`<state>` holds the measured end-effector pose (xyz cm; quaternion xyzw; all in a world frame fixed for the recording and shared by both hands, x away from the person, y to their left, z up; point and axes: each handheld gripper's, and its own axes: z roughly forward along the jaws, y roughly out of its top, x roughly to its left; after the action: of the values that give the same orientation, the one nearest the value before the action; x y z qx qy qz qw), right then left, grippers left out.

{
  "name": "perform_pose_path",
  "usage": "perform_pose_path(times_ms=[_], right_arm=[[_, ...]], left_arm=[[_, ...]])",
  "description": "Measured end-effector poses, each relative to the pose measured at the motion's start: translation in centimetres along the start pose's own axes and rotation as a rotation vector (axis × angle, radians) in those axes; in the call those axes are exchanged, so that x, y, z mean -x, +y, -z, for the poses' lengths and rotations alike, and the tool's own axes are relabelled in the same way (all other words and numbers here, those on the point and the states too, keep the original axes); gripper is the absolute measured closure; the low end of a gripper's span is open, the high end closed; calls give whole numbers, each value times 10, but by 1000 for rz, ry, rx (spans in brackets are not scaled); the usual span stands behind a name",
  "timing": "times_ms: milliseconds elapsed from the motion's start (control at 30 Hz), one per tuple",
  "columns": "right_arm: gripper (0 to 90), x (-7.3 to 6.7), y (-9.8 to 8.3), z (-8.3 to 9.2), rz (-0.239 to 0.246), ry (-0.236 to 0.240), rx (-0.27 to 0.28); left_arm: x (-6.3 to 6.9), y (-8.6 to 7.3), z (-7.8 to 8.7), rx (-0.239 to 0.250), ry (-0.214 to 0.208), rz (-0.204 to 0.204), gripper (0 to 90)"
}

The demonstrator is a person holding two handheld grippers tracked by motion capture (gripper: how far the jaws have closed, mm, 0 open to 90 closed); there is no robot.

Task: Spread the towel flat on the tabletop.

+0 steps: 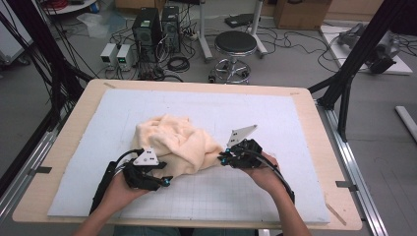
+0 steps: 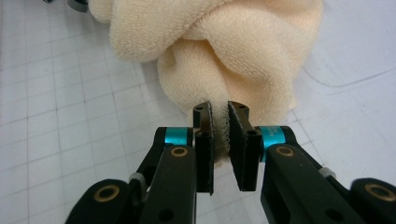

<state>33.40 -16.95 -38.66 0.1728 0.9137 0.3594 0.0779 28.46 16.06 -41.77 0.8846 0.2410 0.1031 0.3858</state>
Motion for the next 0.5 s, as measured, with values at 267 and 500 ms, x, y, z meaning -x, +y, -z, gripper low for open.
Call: perform_pose_path(times_ms=[267, 500], right_arm=[[826, 2, -20, 9, -23, -11, -13], [829, -5, -46, 43, -52, -54, -15]], left_arm=[[-2, 10, -11, -30, 22, -37, 834], [5, 26, -1, 29, -14, -46, 838]])
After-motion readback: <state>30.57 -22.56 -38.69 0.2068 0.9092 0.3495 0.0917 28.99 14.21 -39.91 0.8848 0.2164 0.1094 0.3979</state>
